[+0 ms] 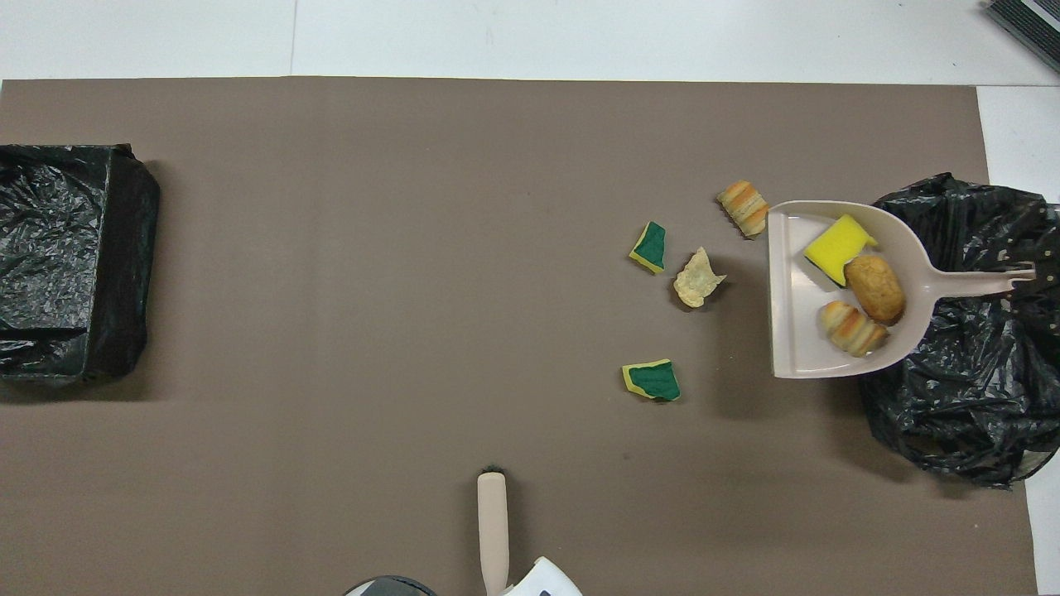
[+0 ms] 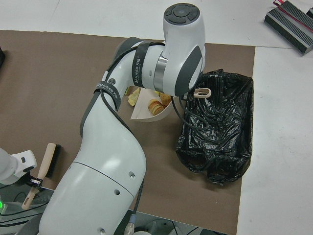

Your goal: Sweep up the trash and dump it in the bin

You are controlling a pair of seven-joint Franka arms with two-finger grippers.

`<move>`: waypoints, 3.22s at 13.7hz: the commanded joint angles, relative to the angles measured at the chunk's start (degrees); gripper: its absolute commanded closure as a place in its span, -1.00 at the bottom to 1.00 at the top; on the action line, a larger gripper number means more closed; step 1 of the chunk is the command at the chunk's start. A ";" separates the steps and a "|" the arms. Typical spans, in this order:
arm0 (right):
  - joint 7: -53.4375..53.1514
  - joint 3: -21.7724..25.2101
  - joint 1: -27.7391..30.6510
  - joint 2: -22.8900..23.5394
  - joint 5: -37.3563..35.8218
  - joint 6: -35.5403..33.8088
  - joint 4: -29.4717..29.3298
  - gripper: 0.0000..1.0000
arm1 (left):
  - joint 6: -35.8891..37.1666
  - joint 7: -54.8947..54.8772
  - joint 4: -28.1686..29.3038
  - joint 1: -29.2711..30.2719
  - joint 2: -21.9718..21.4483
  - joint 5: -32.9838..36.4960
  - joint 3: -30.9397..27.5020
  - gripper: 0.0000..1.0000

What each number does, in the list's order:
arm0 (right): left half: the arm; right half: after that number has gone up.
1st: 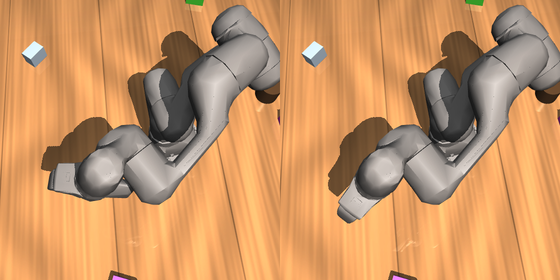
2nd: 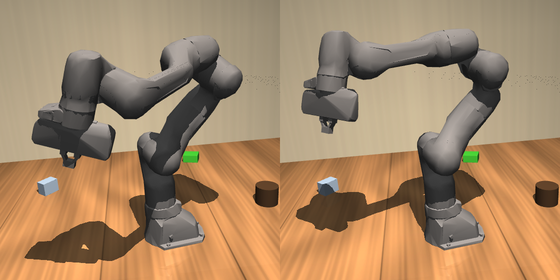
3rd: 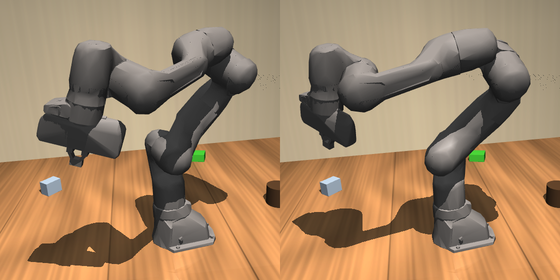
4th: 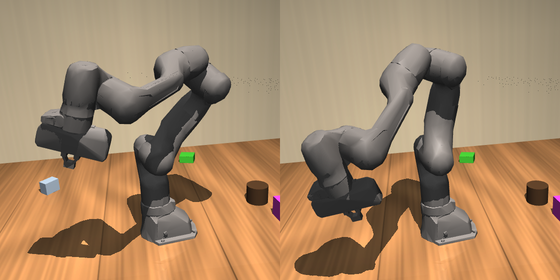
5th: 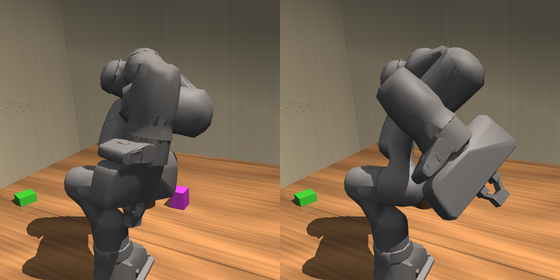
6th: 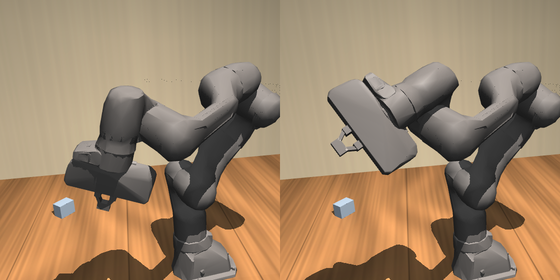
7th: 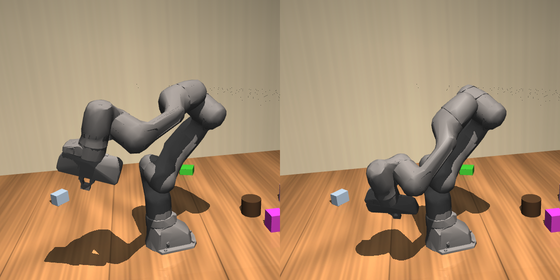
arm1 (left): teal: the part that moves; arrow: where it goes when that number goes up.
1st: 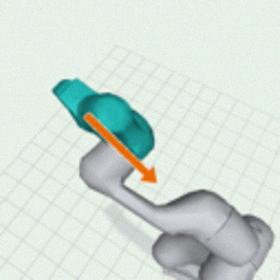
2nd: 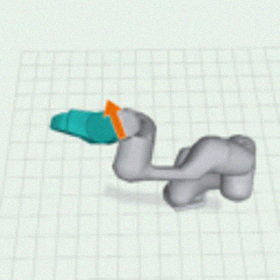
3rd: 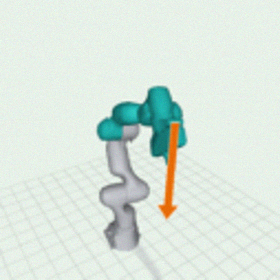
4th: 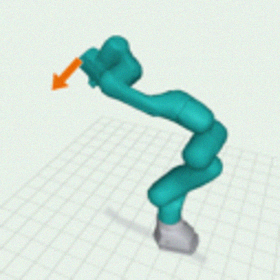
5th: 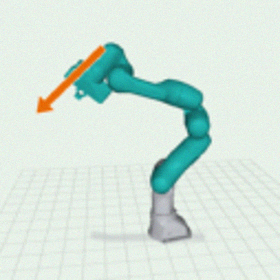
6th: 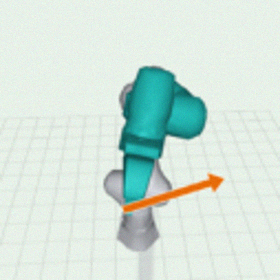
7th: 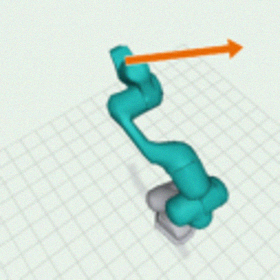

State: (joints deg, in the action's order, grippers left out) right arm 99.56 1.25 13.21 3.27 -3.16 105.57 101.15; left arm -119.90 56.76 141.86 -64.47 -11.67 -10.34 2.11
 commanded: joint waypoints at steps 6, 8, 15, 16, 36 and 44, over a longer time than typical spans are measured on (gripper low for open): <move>16.80 -0.72 14.90 0.78 -8.34 4.35 -2.80 1.00 | -1.13 -1.91 1.14 -1.01 -0.28 -1.08 -1.32 -0.97; 15.06 -0.72 15.35 0.52 -14.73 8.05 -2.45 1.00 | -0.17 -5.33 -0.44 1.43 -0.11 -0.99 -1.84 -1.00; 4.06 -0.90 11.22 -0.28 -30.49 8.07 -0.60 1.00 | 11.09 -28.06 -15.10 26.54 -0.90 6.90 -2.02 -1.00; 4.84 -0.81 11.22 -0.36 -31.02 7.63 -1.47 1.00 | 11.61 -32.89 -18.61 30.86 -0.29 7.44 -2.02 -1.00; -59.33 -3.10 -9.85 -3.53 -2.74 -9.25 -1.13 1.00 | 37.02 -58.51 -56.43 55.32 8.59 10.26 -2.72 -1.00; -105.41 -3.18 -29.53 1.56 5.18 -1.79 1.42 1.00 | 40.36 -59.48 -59.25 58.49 10.18 8.67 -2.46 -1.00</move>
State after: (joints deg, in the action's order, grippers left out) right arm 1.05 -2.30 -13.51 3.88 0.10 101.35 101.86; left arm -81.59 -2.12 84.59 -6.89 -1.87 -1.47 -0.96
